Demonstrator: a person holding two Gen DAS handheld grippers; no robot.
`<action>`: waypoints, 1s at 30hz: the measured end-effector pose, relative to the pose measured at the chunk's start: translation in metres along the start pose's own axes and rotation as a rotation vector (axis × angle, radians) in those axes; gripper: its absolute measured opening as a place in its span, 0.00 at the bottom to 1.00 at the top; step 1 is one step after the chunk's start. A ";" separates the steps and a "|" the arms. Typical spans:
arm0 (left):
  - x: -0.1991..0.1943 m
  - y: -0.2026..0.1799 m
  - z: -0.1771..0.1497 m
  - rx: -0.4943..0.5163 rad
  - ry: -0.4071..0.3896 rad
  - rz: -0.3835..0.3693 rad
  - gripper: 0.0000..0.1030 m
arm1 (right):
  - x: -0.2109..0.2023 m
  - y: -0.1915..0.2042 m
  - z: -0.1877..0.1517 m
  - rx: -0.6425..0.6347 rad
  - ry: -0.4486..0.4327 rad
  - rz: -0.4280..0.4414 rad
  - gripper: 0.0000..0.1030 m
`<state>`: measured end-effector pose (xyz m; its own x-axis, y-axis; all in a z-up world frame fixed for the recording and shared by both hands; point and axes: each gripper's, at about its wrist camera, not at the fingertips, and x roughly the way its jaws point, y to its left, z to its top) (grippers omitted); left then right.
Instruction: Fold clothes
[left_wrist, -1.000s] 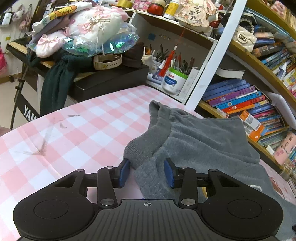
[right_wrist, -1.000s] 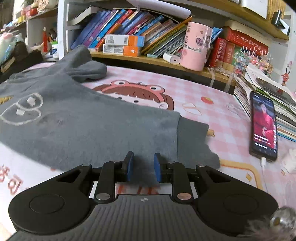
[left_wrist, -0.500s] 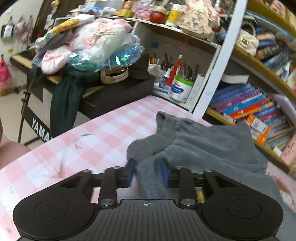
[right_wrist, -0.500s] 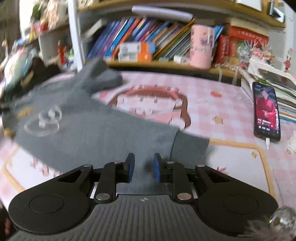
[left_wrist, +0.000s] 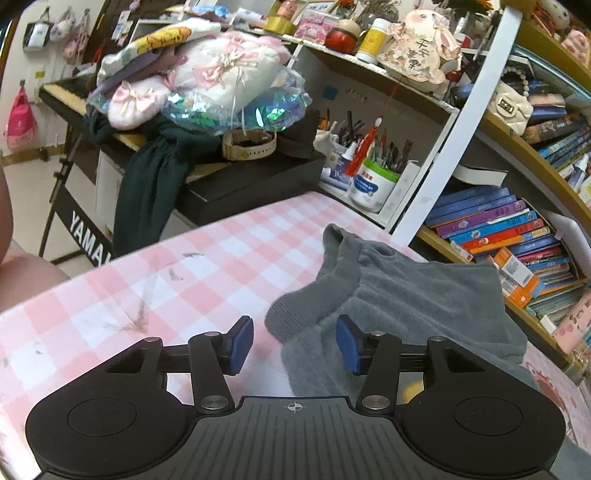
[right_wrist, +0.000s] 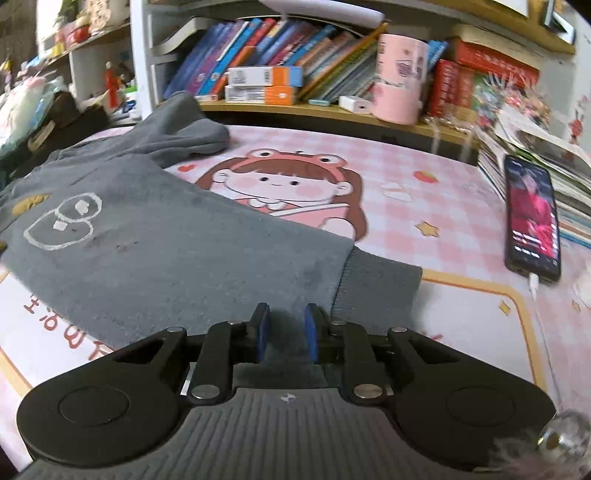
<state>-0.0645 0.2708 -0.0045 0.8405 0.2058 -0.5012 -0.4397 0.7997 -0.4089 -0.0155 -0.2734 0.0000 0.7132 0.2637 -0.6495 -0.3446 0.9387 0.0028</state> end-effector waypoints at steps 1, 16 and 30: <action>0.003 -0.001 -0.001 -0.005 0.009 -0.008 0.48 | -0.001 -0.001 -0.001 0.001 -0.001 -0.005 0.18; 0.013 0.004 -0.001 -0.024 0.060 -0.060 0.09 | -0.004 0.009 -0.006 -0.004 -0.014 0.051 0.24; -0.029 -0.010 0.014 0.124 -0.090 0.047 0.73 | -0.010 0.018 -0.003 -0.004 -0.058 0.075 0.47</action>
<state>-0.0797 0.2648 0.0250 0.8475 0.2898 -0.4447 -0.4411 0.8505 -0.2864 -0.0305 -0.2602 0.0044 0.7195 0.3462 -0.6021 -0.4009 0.9149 0.0470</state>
